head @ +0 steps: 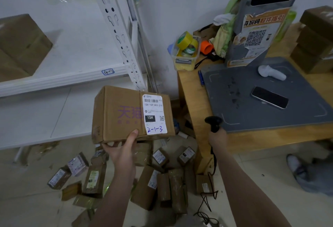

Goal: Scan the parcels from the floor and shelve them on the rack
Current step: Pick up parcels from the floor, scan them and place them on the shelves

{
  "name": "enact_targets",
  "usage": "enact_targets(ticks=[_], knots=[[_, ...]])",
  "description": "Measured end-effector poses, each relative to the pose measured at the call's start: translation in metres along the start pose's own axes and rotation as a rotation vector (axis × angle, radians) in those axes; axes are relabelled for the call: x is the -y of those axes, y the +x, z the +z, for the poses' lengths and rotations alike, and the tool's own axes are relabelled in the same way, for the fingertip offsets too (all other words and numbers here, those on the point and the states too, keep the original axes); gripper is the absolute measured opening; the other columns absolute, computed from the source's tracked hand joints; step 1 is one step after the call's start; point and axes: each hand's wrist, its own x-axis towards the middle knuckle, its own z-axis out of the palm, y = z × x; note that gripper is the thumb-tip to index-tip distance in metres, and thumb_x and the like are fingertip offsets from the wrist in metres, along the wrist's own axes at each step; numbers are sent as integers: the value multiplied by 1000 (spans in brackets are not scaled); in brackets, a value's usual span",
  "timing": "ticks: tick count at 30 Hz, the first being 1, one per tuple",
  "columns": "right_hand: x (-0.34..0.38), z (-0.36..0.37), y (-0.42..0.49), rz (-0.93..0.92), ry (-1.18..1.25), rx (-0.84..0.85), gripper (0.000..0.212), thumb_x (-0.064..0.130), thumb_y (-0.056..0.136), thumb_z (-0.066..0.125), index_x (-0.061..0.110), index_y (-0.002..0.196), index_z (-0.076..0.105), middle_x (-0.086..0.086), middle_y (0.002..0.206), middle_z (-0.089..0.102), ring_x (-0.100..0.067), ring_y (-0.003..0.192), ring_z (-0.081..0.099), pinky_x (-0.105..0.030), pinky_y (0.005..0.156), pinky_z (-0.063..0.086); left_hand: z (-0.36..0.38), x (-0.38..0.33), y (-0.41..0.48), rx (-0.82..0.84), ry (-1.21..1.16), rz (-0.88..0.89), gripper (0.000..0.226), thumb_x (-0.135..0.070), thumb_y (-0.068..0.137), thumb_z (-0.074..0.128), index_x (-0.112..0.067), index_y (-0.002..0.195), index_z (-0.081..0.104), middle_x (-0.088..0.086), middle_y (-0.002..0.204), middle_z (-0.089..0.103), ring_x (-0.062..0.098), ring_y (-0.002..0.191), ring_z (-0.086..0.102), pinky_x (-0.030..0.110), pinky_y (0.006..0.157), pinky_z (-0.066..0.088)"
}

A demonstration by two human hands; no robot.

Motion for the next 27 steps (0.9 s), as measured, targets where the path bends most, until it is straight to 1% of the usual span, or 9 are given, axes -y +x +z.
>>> enact_targets(ticks=[4, 7, 10, 14, 16, 18, 21, 23, 27], knots=[[-1, -1, 21, -18, -219, 31, 32, -1, 89, 49, -2, 120, 55, -21, 112, 62, -35, 101, 60, -39, 75, 51, -9, -2, -3, 48, -9, 24, 100, -16, 66, 91, -34, 147, 34, -2, 141, 57, 15, 124, 60, 46, 106, 49], [6, 1, 28, -36, -306, 27, 34, -1, 90, 50, -1, 125, 52, -20, 120, 60, -37, 110, 58, -41, 81, 51, -14, -6, -7, 65, -20, 58, 90, -9, 75, 82, -37, 145, 33, -1, 140, 59, 15, 122, 62, 43, 105, 50], [10, 7, 31, -43, -355, 41, 40, 1, 91, 51, -1, 131, 49, -22, 126, 56, -38, 115, 56, -44, 90, 50, -16, -6, -9, 49, -16, 52, 89, -6, 79, 78, -35, 149, 31, -1, 139, 60, 16, 122, 62, 43, 106, 49], [6, 14, 30, -81, -416, 3, 44, 3, 90, 55, -1, 133, 47, -22, 132, 53, -37, 122, 51, -46, 99, 47, -18, -9, -8, 9, -34, 36, 88, -5, 80, 78, -32, 149, 31, 0, 142, 57, 18, 124, 60, 46, 108, 48], [4, 18, 27, -77, -462, -30, 54, 9, 90, 57, -1, 140, 40, -22, 141, 44, -38, 131, 41, -48, 107, 39, -19, -10, -10, 24, -41, 39, 88, -4, 82, 77, -35, 149, 31, 0, 141, 58, 18, 124, 61, 45, 108, 48], [5, 22, 20, -79, -492, -88, 65, 16, 88, 60, -1, 145, 33, -22, 146, 37, -38, 136, 31, -48, 109, 32, -19, -10, -12, 42, -48, 48, 86, -3, 83, 76, -36, 148, 32, 0, 141, 58, 17, 124, 61, 46, 108, 48], [13, 29, 4, -139, -450, -234, 71, 20, 83, 69, 2, 143, 35, -22, 145, 37, -37, 135, 29, -48, 106, 32, -19, -14, -15, 48, -66, 53, 88, -3, 82, 76, -36, 150, 30, -2, 141, 57, 15, 123, 61, 46, 108, 48], [22, 36, -8, -233, -385, -316, 70, 20, 80, 73, 4, 140, 41, -21, 143, 40, -37, 133, 32, -47, 103, 33, -17, -17, -16, 53, -72, 59, 87, -3, 83, 75, -35, 151, 30, -3, 139, 59, 12, 121, 63, 45, 108, 48], [55, 55, -41, -445, -166, -339, 61, 15, 80, 72, 6, 136, 48, -17, 137, 46, -34, 128, 38, -43, 107, 32, -18, -27, -9, 27, -124, 49, 83, -2, 85, 75, -32, 149, 31, -1, 137, 62, 14, 121, 63, 44, 107, 49]])
